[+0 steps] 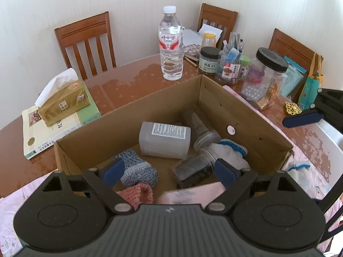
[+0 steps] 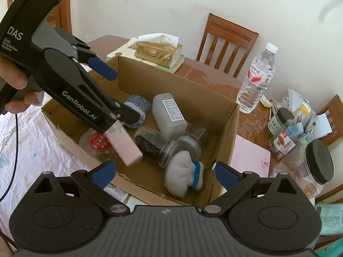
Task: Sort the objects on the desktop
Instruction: 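Carry the pink box and glove into the cardboard box and open both grippers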
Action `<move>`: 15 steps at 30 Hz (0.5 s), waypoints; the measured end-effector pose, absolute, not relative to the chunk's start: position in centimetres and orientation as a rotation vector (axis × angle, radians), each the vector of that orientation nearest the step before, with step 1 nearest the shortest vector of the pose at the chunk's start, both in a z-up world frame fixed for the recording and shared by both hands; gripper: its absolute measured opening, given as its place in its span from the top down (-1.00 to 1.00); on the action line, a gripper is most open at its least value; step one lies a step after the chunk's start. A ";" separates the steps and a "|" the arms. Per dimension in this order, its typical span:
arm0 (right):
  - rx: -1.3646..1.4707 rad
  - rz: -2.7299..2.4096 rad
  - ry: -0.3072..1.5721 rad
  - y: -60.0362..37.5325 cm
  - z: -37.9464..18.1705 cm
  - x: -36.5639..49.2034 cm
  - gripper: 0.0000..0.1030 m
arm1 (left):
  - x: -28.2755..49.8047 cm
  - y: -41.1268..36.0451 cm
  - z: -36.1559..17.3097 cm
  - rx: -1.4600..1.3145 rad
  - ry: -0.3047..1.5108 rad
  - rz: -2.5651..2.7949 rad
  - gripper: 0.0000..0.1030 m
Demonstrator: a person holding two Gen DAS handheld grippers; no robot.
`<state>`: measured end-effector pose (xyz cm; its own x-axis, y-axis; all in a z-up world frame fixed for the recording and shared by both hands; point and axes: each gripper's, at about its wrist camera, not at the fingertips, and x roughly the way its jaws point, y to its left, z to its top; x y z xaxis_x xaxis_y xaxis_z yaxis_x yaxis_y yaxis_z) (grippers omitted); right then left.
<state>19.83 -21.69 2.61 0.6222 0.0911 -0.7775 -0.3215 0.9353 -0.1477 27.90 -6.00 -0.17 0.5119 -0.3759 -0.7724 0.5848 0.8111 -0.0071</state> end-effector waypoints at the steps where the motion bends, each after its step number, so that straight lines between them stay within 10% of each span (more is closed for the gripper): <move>1: -0.282 0.239 0.872 -21.7 2.6 19.8 -0.96 | 27.7 -5.9 -0.2 0.272 0.858 -0.586 -0.77; 15: -0.276 0.224 0.869 -21.4 2.6 17.4 -1.00 | 24.9 -5.2 0.9 0.290 0.847 -0.585 -0.79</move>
<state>17.39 -21.35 2.63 0.6262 0.0810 -0.7754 -0.3038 0.9413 -0.1470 24.91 -5.17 0.85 0.5192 -0.3680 -0.7714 0.5910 0.8066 0.0131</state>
